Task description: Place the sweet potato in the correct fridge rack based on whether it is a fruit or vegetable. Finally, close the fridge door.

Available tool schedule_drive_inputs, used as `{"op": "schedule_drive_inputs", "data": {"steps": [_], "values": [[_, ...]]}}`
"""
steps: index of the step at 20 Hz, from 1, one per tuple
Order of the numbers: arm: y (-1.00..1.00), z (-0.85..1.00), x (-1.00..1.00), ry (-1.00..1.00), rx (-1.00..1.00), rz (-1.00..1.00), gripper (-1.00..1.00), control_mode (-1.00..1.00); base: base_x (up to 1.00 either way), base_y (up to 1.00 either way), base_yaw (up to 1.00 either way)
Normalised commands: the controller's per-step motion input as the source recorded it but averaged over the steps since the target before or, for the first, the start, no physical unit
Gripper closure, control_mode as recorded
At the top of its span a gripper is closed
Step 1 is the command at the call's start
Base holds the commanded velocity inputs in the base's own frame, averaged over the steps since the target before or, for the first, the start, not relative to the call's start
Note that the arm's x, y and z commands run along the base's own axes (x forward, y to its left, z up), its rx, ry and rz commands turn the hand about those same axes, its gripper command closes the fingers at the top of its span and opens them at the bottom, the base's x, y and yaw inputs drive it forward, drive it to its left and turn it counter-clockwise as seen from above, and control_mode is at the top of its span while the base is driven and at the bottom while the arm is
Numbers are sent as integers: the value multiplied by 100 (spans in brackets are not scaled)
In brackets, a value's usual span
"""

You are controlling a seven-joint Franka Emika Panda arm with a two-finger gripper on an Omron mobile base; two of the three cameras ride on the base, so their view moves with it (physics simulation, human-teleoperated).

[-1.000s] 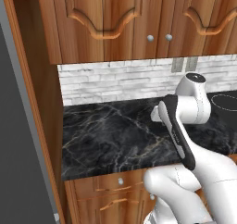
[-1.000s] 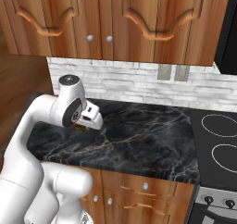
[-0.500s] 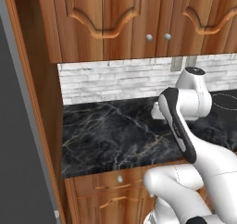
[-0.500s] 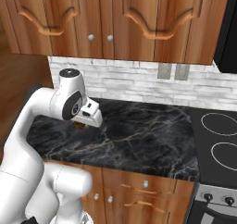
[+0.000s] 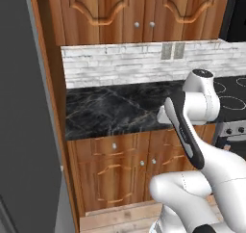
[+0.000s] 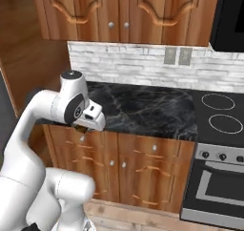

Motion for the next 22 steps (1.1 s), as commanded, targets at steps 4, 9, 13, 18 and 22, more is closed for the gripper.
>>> {"op": "schedule_drive_inputs", "data": {"steps": [4, 9, 13, 18, 22], "values": [[0, 0, 0, 0, 0, 0, 100, 100, -100, 0, 0], [0, 0, 0, 0, 0, 0, 100, 100, -100, 2, 5], [0, 0, 0, 0, 0, 0, 100, 100, -91, 31, 17], [0, 0, 0, 0, 0, 0, 100, 100, -100, 24, 29], [0, 0, 0, 0, 0, 0, 100, 100, -95, 36, 25]]}}
